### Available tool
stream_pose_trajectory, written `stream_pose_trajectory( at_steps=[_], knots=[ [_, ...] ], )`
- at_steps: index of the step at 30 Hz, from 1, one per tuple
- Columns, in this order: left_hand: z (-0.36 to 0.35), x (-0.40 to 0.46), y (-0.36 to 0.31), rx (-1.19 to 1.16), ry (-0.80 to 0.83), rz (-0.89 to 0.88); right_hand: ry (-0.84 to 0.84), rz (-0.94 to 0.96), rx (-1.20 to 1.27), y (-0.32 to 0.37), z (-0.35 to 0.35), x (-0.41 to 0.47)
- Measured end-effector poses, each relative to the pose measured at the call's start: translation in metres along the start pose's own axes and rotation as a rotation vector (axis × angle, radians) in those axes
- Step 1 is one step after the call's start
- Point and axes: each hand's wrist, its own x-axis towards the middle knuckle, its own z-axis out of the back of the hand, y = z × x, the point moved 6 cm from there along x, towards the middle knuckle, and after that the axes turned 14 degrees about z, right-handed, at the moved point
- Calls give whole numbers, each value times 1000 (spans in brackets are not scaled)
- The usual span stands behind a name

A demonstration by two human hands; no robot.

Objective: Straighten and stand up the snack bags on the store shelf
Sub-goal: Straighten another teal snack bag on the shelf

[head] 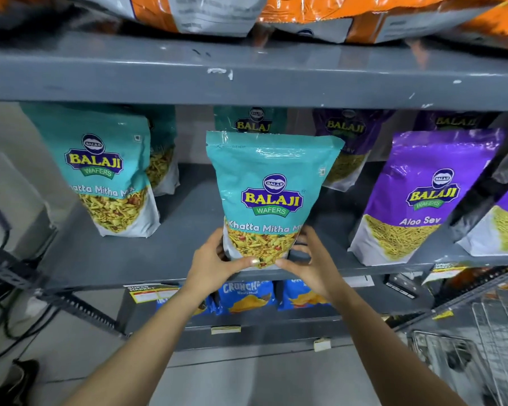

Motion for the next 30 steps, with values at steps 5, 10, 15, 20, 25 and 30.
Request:
stream_pose_trajectory(
  at_steps=[5, 10, 15, 20, 25, 30],
  knots=[
    [46, -26, 14, -160, -277, -23, -466, 102, 93, 25, 5, -39],
    [156, -53, 45, -272, -775, -53, -180, 178, 85, 44, -87, -42],
    [238, -9, 64, -145, -707, 57, 112, 154, 17, 63, -198, 22],
    [266, 40, 47, -105, -440, 54, 241, -47, 50, 60, -257, 99],
    [261, 30, 47, -88, -454, 67, 258, -10, 33, 59, -273, 113],
    [249, -13, 59, -59, -517, 65, 300, 29, 29, 60, -264, 80]
  ],
)
